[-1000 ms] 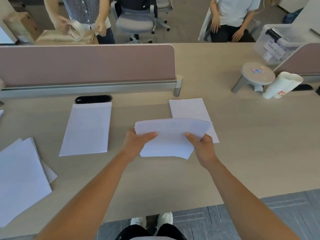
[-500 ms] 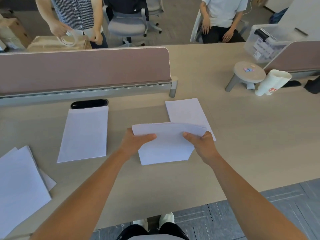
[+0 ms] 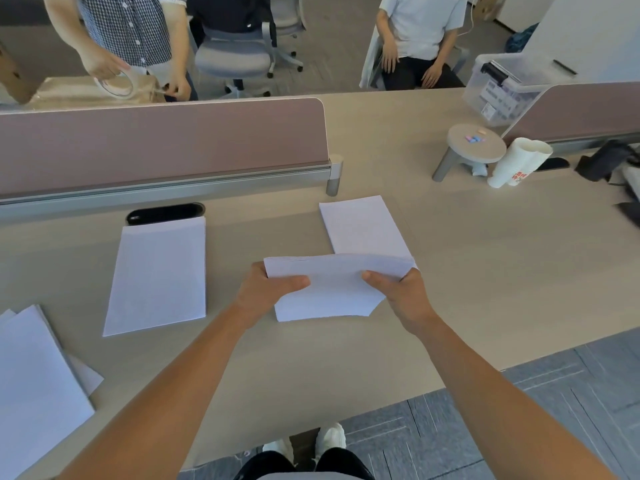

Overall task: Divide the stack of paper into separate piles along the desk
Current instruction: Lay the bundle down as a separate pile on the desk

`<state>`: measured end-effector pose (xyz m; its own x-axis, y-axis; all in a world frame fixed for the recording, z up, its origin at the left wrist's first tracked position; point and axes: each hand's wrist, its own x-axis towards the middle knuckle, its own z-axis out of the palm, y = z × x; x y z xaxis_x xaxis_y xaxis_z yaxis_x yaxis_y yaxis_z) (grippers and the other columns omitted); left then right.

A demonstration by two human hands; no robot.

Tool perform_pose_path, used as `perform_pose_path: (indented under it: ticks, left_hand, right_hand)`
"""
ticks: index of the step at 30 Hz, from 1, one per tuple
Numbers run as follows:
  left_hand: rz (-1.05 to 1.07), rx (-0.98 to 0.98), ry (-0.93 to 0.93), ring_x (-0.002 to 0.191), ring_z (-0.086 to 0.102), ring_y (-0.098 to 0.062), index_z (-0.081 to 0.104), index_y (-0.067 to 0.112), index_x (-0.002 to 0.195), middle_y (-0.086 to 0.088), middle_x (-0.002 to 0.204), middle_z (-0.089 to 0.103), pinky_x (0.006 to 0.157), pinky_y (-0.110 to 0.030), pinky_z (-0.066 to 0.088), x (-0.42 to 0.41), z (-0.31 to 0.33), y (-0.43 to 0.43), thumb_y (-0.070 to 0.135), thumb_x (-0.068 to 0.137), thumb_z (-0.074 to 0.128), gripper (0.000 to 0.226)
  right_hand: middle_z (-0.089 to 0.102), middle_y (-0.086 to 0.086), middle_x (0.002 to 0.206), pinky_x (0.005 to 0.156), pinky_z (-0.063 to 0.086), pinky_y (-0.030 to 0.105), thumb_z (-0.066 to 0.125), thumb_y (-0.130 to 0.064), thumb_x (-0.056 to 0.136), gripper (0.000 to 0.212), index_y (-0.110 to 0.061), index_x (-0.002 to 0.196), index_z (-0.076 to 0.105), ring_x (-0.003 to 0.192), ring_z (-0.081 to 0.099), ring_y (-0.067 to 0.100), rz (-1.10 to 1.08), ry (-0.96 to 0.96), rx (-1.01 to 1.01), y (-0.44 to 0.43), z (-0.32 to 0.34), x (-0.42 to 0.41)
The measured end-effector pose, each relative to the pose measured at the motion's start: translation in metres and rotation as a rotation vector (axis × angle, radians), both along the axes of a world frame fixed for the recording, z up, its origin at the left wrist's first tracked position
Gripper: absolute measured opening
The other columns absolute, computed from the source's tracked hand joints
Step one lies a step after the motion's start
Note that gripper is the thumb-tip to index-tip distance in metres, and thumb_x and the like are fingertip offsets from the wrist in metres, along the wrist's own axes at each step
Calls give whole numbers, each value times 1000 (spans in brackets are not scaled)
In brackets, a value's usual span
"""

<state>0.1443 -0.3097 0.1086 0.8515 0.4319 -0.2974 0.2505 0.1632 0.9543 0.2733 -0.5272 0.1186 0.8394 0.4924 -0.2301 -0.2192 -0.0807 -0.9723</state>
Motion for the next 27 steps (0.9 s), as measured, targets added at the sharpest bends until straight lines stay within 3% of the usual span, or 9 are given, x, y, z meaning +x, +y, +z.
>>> perform_pose_path:
  ticks: [3,5,7,9,13,18,22,27]
  left_hand:
    - [-15,11,-16,90,71,-15,72,20,96,4,94,76,73,-25,55,-6,-7,1,24,54,88,45]
    - [-23,5,-1,98,71,-18,73,18,103,-1,103,76,82,-32,56,-6,-11,-1,30,50,89,57]
    - [-10,-5,16,99,71,-18,73,19,102,-3,105,76,85,-32,55,-7,-11,-3,29,51,88,54]
    - [2,-6,26,98,71,-19,74,19,101,-4,104,76,86,-33,55,-7,-12,-4,34,49,88,55]
    - [3,-4,38,92,69,-19,75,22,93,0,95,74,81,-34,53,-9,-10,-5,40,47,85,50]
    - [-25,16,46,86,65,-15,77,29,82,3,89,72,77,-32,48,-10,-7,-6,40,50,84,34]
    - [-6,30,34,77,61,-19,74,23,75,-3,81,67,71,-37,46,-8,-7,-7,44,51,83,32]
    - [28,-17,52,91,70,-25,71,18,90,-5,95,74,86,-45,56,-6,-6,-7,31,61,81,34]
  right_hand:
    - [72,3,108,81,53,31,84,-30,65,47,-14,108,70,101,67,22,0,-51,-37,-8,0,-3]
    - [72,10,112,88,51,37,80,-43,65,54,-17,111,69,107,65,29,-25,-84,10,-12,0,-7]
    - [72,13,110,91,48,43,73,-57,71,54,-18,108,70,109,63,33,-73,-118,65,-12,1,-12]
    - [74,11,103,90,48,41,58,-53,85,45,-14,101,71,105,66,26,-157,-110,82,-8,5,-17]
    - [75,14,96,91,47,36,47,-16,97,28,1,96,70,88,69,13,-304,-63,38,0,11,-19]
    - [75,12,90,96,49,42,44,-12,98,30,-8,84,70,85,69,17,-325,-32,39,3,12,-13]
    - [75,11,89,88,49,35,41,-26,102,40,-7,81,69,81,69,14,-314,-52,-18,7,18,-10]
    - [74,8,95,80,48,33,40,-61,93,57,-14,86,70,91,68,23,-191,-23,57,5,19,-5]
